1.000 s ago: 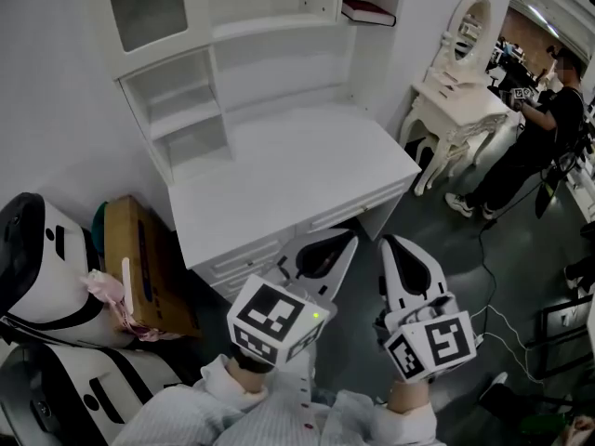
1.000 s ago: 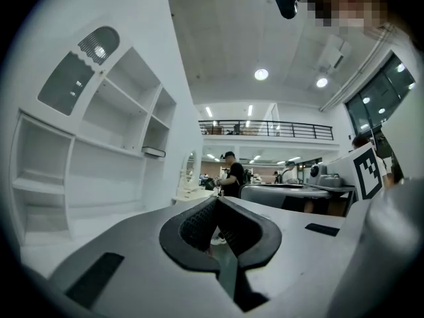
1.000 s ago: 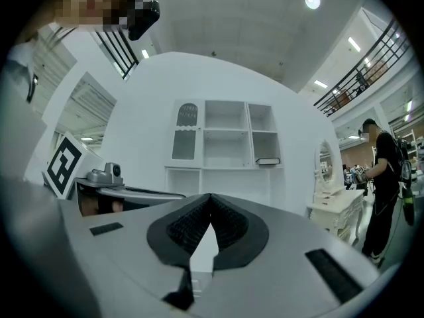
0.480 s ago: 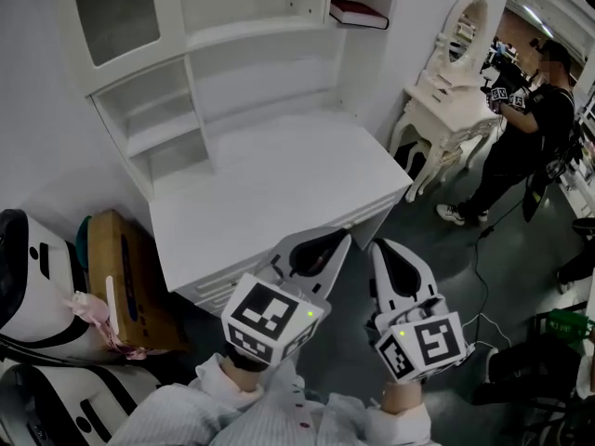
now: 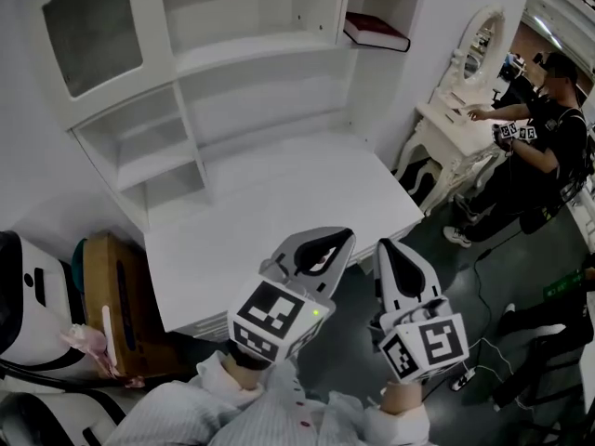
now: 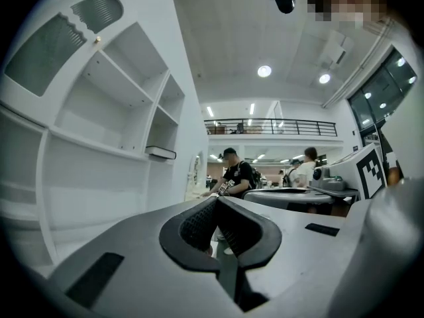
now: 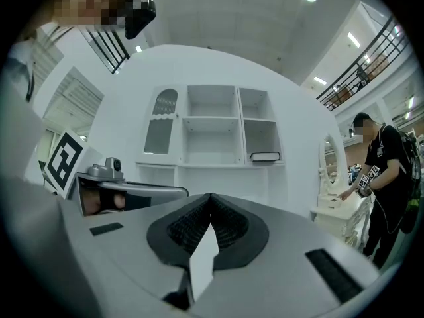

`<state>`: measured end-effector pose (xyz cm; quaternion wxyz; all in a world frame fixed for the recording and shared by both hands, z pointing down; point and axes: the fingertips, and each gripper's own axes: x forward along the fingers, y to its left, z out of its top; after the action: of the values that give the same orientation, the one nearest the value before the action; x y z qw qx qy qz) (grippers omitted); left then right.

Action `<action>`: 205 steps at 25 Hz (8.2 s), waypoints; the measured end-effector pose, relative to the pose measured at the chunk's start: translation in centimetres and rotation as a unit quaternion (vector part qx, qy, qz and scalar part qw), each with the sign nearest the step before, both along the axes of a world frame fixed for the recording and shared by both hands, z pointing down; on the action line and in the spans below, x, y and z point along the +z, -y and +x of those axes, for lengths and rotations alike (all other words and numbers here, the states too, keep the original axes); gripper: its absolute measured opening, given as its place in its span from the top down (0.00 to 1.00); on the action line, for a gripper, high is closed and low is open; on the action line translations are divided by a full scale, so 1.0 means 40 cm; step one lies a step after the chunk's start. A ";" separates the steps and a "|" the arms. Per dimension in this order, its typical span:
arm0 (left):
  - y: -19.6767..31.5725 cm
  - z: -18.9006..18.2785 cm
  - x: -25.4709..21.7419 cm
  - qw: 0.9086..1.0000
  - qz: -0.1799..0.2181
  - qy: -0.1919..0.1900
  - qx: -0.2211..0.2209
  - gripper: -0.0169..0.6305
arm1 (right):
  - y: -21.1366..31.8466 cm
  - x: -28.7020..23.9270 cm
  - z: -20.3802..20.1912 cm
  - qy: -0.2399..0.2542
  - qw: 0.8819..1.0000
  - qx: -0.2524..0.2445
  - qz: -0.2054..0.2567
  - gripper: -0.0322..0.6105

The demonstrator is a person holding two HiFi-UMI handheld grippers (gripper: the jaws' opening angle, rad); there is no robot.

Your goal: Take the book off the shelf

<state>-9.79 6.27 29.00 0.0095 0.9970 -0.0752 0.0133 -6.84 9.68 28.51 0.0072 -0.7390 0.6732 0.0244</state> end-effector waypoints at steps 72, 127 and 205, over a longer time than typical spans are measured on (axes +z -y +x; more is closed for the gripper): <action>0.663 0.692 -0.044 0.965 0.017 -0.005 -0.262 0.96 | 0.715 -0.088 0.776 -0.053 0.971 -0.230 0.025 0.93; 0.887 0.617 0.036 0.960 -0.031 0.005 -0.278 0.96 | 0.942 -0.268 0.937 -0.536 0.840 -0.085 -0.020 0.55; 0.531 0.568 0.072 0.940 -0.028 0.004 -0.341 0.96 | 0.474 -0.210 0.738 -0.425 0.875 -0.217 0.078 0.61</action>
<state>12.95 -14.97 31.88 0.0411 0.9111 -0.4099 0.0156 22.67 -9.30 20.12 -0.2174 -0.4894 0.7509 0.3865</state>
